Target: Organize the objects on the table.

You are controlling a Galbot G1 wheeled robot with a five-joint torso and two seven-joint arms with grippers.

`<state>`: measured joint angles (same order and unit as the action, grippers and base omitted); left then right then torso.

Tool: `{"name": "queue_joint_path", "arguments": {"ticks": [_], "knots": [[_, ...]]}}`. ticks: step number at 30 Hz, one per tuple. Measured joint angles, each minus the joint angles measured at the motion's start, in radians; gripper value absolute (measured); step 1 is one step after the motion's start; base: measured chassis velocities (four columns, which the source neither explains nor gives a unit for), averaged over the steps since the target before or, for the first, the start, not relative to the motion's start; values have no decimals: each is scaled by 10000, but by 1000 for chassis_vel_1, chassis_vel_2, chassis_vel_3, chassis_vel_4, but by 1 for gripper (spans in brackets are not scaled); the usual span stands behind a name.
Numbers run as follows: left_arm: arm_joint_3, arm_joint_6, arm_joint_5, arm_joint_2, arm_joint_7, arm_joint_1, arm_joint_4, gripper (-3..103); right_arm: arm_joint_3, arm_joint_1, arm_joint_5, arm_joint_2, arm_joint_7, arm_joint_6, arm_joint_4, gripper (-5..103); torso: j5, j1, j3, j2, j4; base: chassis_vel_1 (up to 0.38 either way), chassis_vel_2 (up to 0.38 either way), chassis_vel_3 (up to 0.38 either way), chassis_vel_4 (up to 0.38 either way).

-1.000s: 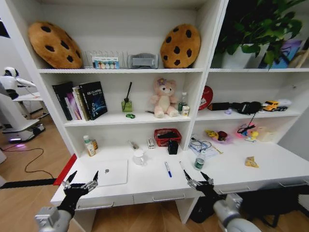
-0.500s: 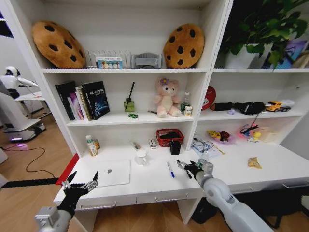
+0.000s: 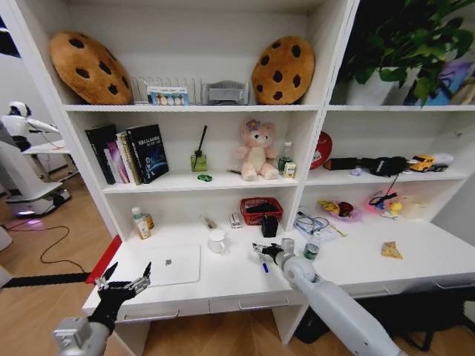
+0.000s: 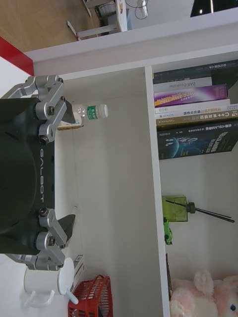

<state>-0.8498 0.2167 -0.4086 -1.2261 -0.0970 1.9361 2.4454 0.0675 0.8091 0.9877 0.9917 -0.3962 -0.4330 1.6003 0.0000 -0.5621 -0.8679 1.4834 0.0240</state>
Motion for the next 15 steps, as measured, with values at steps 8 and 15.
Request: {"name": "queue_joint_path", "arguments": {"ticks": [8,15], "knots": [[0,0,0,0,0,0,0,100,-15,238,-43,11,92,3,-179,77,0,0,1,2,2,0,0,0,0],[0,0,0,0,0,0,0,100,196,133,-407,107,262,14,-567,57,-2,1,3,2,1,0,0,0,0]]}}
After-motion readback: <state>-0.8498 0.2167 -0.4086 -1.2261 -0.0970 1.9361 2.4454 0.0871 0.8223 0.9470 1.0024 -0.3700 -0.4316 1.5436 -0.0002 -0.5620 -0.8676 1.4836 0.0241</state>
